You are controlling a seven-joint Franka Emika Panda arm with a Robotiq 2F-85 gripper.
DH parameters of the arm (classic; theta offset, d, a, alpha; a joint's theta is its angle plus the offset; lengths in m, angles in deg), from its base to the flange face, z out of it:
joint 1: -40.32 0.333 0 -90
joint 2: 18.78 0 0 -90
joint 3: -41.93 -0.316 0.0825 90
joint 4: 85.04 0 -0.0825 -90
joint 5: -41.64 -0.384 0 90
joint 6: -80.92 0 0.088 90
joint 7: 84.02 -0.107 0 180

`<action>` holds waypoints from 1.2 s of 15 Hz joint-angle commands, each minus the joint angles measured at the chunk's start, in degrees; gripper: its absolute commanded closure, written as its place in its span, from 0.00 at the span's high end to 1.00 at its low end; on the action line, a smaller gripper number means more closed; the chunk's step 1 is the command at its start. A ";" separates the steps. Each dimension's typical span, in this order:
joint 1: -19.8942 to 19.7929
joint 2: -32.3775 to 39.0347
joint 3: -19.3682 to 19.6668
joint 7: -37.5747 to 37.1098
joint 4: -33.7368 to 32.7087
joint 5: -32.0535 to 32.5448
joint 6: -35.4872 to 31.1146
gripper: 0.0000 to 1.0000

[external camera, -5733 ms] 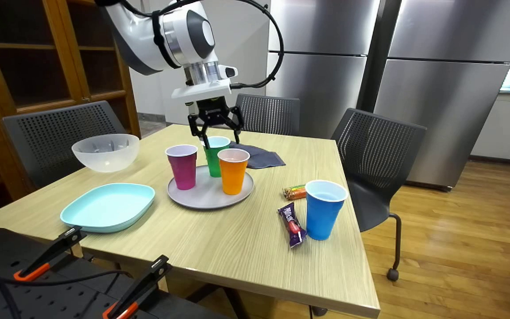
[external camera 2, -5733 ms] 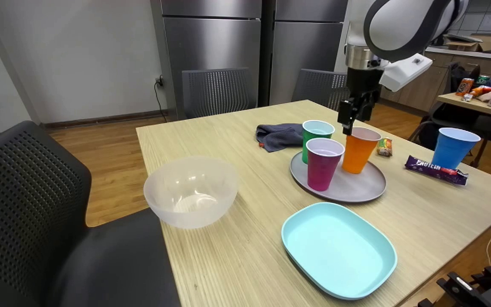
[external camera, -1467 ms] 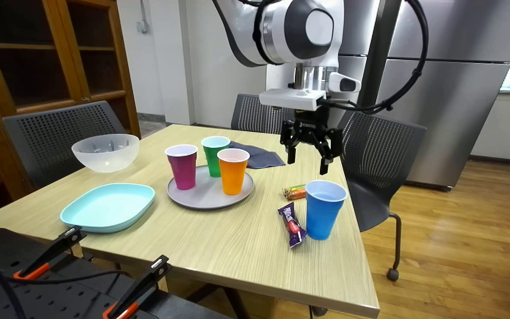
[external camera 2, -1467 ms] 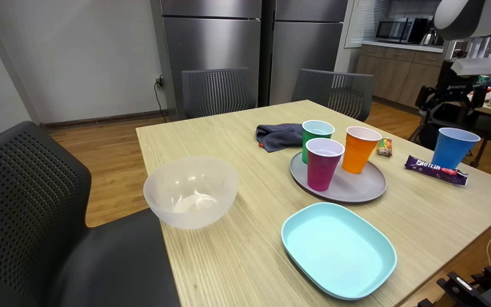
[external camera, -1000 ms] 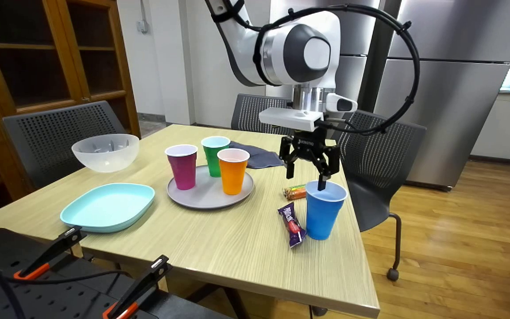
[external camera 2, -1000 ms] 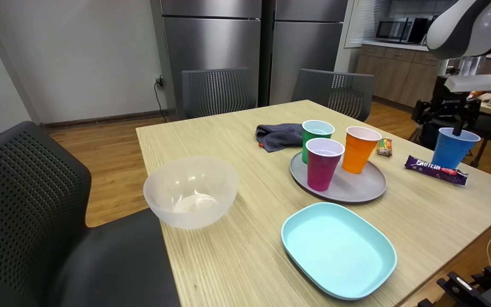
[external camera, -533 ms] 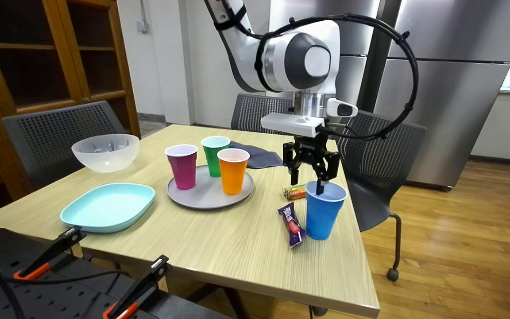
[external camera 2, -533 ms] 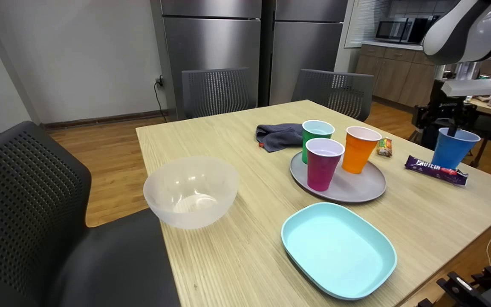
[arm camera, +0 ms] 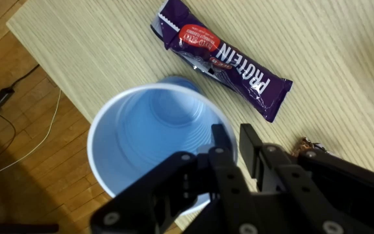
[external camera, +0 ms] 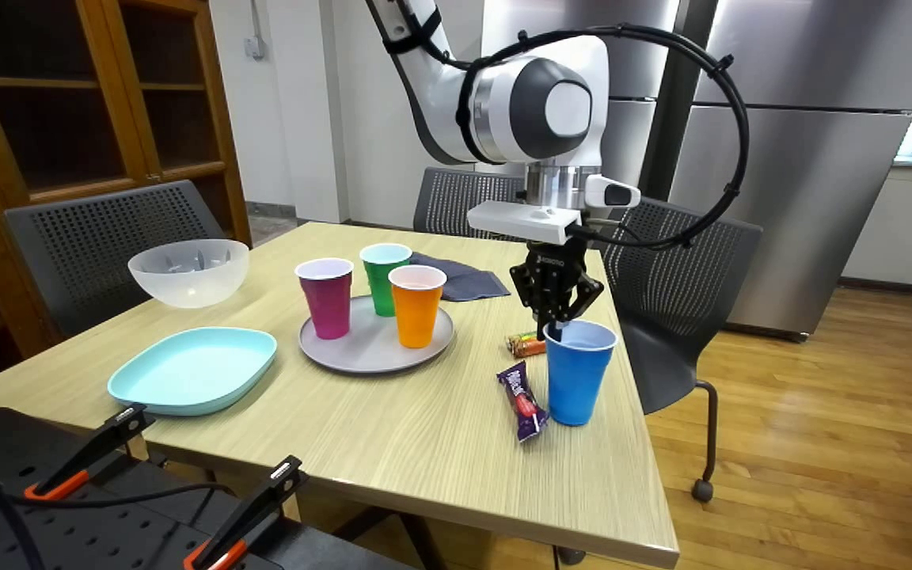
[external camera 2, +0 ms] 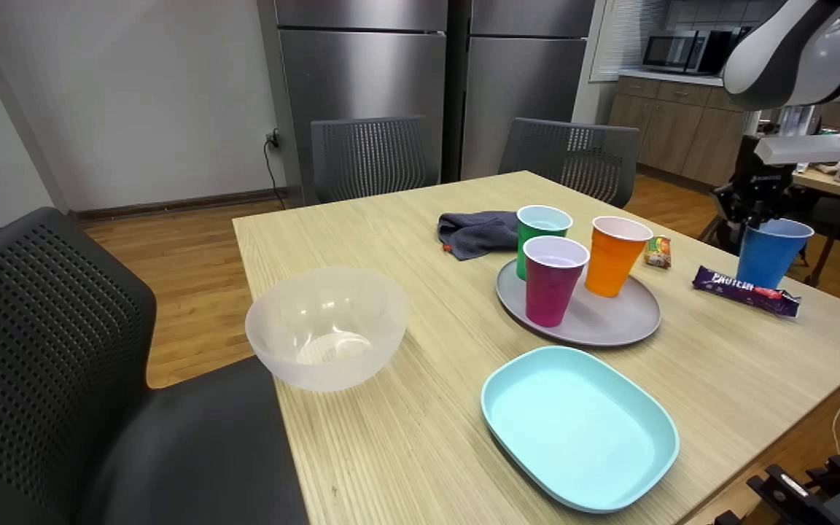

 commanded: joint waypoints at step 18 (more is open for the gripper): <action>2.65 -11.11 0.79 0.21 3.96 3.90 0.30 0.01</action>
